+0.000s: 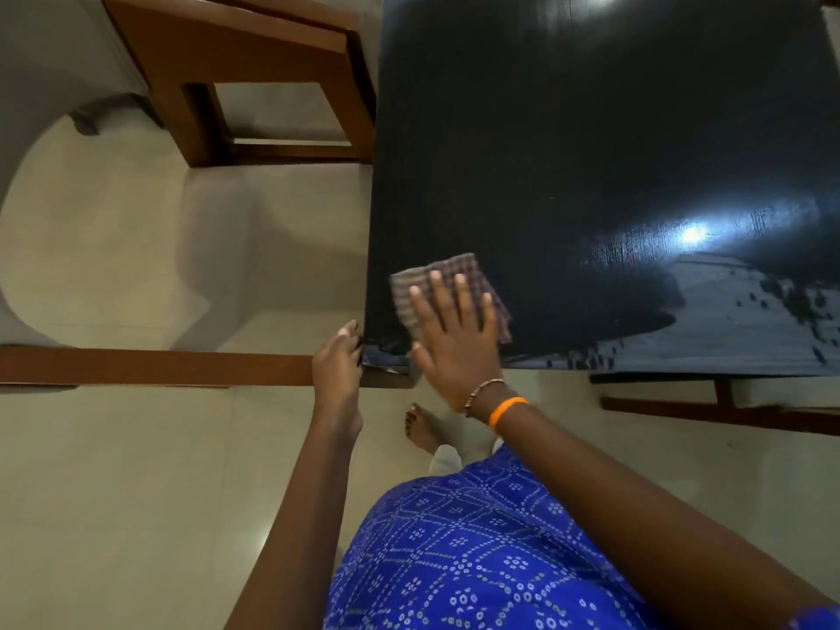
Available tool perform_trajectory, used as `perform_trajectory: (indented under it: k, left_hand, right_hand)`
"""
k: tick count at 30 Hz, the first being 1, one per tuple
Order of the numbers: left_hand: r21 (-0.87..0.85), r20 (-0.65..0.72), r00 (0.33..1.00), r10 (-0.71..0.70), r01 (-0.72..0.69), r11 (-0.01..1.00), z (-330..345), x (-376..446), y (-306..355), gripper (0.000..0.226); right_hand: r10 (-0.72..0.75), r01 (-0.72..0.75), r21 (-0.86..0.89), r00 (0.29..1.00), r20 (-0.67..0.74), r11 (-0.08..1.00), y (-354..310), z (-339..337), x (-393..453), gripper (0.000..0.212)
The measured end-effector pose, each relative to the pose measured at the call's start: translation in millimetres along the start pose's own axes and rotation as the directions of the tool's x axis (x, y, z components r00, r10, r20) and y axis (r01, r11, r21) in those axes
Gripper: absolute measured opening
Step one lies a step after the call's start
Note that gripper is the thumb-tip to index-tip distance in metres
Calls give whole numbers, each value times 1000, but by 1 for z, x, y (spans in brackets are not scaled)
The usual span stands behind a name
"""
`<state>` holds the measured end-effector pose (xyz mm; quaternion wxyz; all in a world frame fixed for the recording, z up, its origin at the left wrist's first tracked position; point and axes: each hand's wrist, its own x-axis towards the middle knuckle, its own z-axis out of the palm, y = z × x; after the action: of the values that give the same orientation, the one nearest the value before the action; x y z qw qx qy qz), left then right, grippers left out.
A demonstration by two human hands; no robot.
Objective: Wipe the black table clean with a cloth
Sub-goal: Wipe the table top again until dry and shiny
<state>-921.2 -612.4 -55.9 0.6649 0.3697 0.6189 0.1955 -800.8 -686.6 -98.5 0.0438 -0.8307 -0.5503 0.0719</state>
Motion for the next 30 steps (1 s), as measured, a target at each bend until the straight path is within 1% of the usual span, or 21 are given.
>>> perform_trajectory:
  k: [2,4,6,8,10,12,13,14,16,20,24,27,30]
  left_hand:
    - [-57,5,1000,3,-3,998,0,-2,-1,39]
    - [-95,-24,1000,10,-12,995,0,-2,-4,36]
    - [-93,-58,998,1,-6,996,-1,-3,-6,39]
    - [-79,-56,998,3,-8,997,-1,-8,-8,43]
    - [-29,-51,999,12,-13,999,4,-16,-10,40]
    - [81,-55,998,38,-33,996,12,-25,-14,35]
    - [149,-48,997,53,-45,988,15,-29,-17,35]
    - [199,-33,997,63,-55,978,19,-33,-20,37]
    - [241,-16,997,74,-68,968,23,-38,-22,43]
    - [278,-15,993,115,-106,955,27,-42,-19,44]
    - [301,-2,996,89,-84,950,20,-34,-26,47]
    - [333,3,996,87,-83,939,17,-33,-29,53]
    - [386,-25,994,103,-85,919,22,-35,-31,63]
  right_hand:
    - [-103,103,19,994,27,995,-32,3,4,66]
    - [-178,177,29,982,68,984,-52,7,6,65]
    - [-212,211,20,974,75,977,-56,10,7,64]
    - [-253,254,-8,966,54,967,-49,9,6,63]
    - [-313,315,-42,949,43,948,-35,6,1,62]
    - [-348,349,-52,937,26,936,-13,4,-5,62]
    - [-342,343,-55,939,17,938,1,2,-10,62]
    - [-320,320,-66,947,10,945,17,1,-17,62]
    - [-250,249,-88,968,6,964,54,-3,-33,63]
    - [-36,35,-110,999,-7,993,136,-14,-69,64]
    - [203,-202,-57,979,3,978,194,-27,-98,63]
    - [311,-311,-9,950,-11,950,196,-29,-99,66]
    - [471,-468,61,881,-44,882,156,-23,-83,72]
